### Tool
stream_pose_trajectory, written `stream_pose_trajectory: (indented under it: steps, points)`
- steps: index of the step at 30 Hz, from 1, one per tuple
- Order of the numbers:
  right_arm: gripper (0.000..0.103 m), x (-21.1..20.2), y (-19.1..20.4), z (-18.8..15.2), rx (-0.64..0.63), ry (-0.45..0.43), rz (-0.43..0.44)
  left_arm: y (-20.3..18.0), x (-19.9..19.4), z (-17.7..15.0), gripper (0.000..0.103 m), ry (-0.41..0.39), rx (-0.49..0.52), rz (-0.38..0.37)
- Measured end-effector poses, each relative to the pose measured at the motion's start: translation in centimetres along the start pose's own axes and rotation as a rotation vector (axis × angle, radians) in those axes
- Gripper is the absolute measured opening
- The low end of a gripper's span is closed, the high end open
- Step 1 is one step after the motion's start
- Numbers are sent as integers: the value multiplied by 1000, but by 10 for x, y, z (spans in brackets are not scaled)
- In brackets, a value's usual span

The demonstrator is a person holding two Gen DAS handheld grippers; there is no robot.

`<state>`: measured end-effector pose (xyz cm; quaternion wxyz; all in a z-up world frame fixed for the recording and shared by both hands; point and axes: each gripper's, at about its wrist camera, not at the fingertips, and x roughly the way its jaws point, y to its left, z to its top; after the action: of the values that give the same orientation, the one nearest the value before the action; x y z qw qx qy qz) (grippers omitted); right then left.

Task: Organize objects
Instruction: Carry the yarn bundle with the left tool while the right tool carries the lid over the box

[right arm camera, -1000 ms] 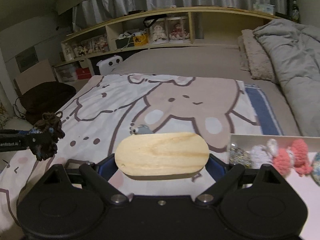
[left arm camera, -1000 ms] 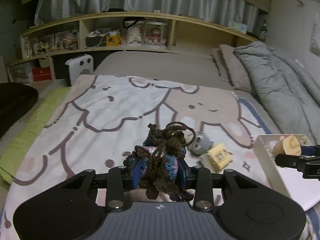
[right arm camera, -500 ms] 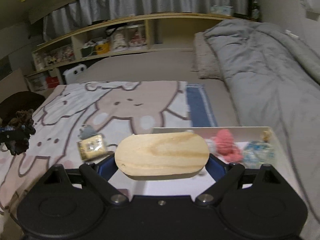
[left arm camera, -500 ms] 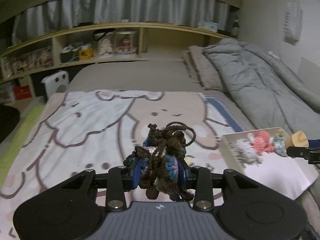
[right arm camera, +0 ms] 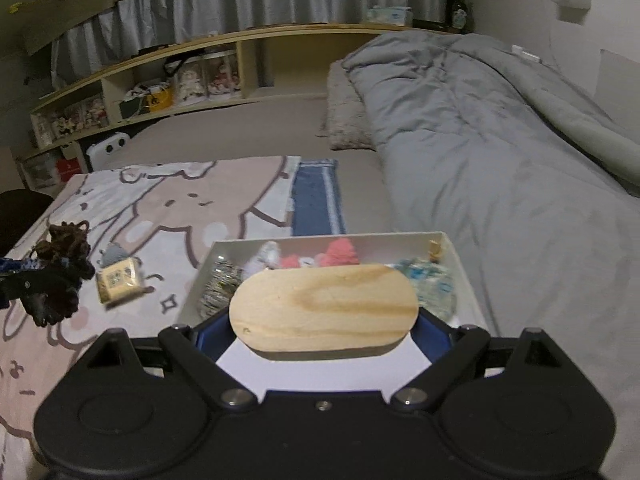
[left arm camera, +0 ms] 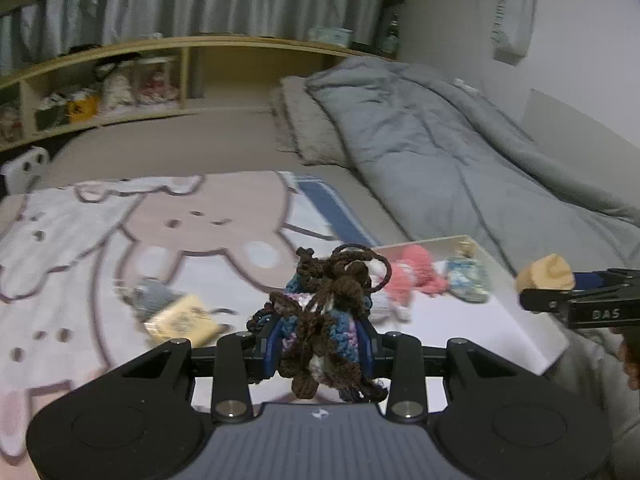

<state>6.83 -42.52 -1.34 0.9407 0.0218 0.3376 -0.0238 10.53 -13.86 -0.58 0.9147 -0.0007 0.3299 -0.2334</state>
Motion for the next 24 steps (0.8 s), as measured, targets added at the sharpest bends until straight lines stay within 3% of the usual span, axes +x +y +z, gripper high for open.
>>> stream_pose_trajectory:
  steps: [11,24]
  points:
    - [93,9,-43,-22,-1,75,-1,-67,47,-18,39,79,-26,-138]
    - [93,41,-65,-54,-30,200,48,-116,104,-28,39,167,-32,-205]
